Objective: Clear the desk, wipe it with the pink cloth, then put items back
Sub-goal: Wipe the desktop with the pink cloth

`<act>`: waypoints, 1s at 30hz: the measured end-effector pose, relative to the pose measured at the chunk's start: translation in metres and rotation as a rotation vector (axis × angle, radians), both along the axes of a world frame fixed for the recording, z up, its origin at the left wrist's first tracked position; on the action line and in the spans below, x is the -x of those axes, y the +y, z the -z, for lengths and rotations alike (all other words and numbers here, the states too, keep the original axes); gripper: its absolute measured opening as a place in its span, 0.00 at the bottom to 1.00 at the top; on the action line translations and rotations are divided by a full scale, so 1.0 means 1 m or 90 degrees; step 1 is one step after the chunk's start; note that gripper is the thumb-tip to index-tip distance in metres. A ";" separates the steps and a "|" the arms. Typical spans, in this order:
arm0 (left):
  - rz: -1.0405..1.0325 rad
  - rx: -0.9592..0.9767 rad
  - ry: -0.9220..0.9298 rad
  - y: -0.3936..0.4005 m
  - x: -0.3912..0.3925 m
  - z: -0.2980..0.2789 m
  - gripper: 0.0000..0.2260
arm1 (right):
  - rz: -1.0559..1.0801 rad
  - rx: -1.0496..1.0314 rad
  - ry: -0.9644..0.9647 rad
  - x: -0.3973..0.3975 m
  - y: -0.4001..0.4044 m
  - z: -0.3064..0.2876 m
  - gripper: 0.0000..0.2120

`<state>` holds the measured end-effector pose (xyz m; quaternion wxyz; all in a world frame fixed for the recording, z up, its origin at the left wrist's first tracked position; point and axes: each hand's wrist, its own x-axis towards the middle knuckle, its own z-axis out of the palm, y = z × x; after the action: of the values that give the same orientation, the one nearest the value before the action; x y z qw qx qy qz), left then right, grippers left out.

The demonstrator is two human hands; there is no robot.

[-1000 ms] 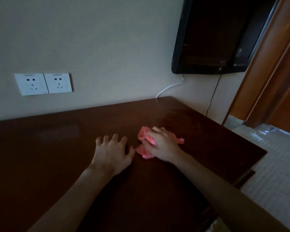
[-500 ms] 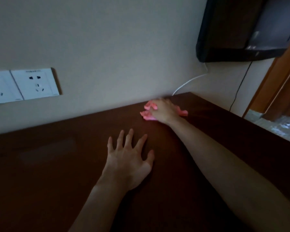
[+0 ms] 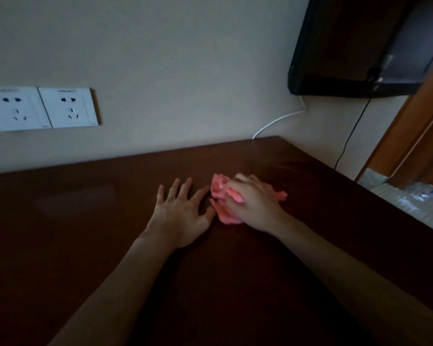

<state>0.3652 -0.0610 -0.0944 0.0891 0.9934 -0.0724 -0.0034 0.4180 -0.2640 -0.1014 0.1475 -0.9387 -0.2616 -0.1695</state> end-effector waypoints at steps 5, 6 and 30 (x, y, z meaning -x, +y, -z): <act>-0.005 0.008 -0.005 0.000 -0.002 0.003 0.30 | 0.017 0.029 0.029 -0.028 -0.006 -0.004 0.17; -0.002 0.004 -0.004 0.001 -0.003 0.003 0.30 | 0.026 0.031 0.038 -0.047 -0.002 -0.006 0.16; -0.001 -0.001 0.000 0.001 -0.005 0.002 0.29 | 0.030 0.007 0.050 -0.057 -0.019 -0.009 0.17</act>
<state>0.3703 -0.0599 -0.0965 0.0882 0.9935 -0.0713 -0.0035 0.4752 -0.2833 -0.0923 0.1485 -0.9513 -0.2342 -0.1347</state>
